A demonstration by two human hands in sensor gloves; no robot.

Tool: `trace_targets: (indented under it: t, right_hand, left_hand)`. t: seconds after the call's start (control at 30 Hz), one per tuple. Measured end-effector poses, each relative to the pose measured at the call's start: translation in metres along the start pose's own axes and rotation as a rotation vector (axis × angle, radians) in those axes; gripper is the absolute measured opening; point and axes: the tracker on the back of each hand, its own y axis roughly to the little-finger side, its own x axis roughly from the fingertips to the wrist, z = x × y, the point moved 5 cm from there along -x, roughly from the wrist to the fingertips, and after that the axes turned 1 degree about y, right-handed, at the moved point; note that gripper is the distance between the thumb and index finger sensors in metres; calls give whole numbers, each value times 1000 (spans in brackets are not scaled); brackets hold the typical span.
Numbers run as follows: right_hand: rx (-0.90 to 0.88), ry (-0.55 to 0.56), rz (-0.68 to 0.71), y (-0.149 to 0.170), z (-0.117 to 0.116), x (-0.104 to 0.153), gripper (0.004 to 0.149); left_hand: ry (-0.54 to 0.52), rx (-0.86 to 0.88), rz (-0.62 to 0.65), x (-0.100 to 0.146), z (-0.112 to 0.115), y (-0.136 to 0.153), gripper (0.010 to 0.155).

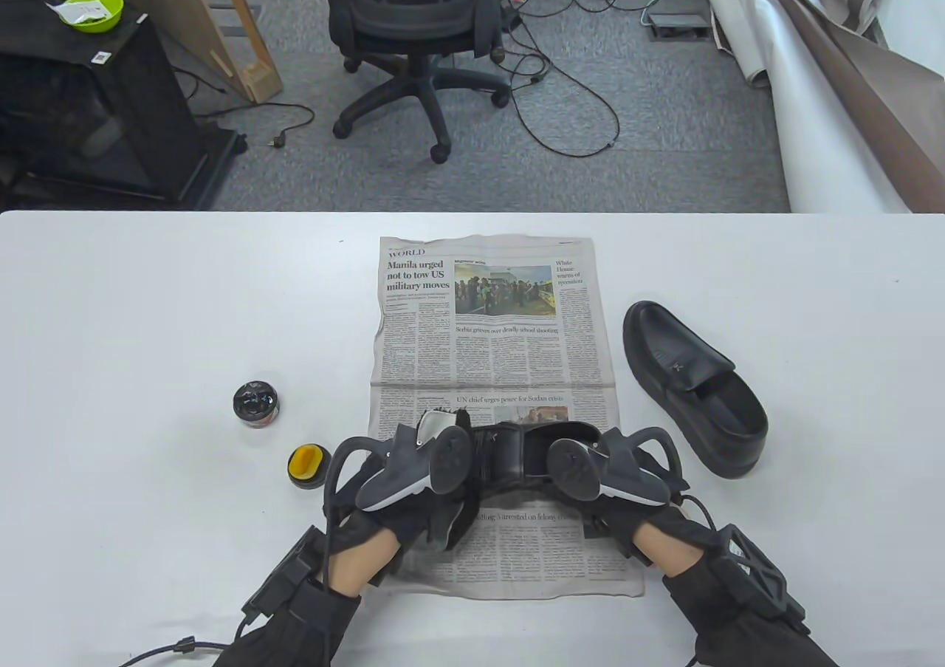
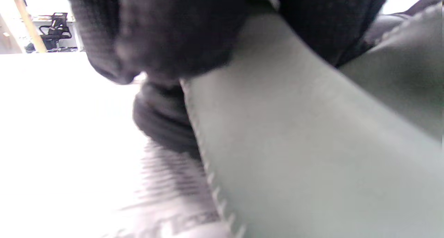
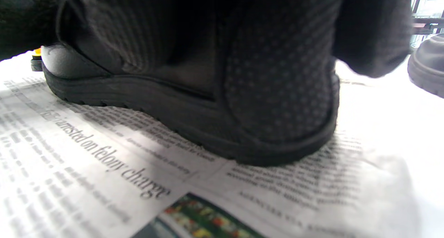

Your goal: Dip and apply built-in sponge shoe polish on shoes

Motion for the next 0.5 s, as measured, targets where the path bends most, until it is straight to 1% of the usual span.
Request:
trace_targets:
  t: [0.1,0.23,0.37,0.47,0.5]
  right_hand:
    - [-1,0,-3,0,0,0,44]
    - [-1,0,-4,0,0,0,44]
    - [-2,0,-1,0,0,0,44]
    - [-5,0,4,0,-1,0,44]
    - [-6,0,8,0,-1,0,44]
  left_hand:
    - [36,9,-33,-1,1,14,59]
    - [70,-34,-82,-1,0,29,59]
    - [120,3,-102,-1,-1,49,58]
    - [123,-23,-114,2,-11,64,58]
    - [90,-34,-129,5,-19,73,58]
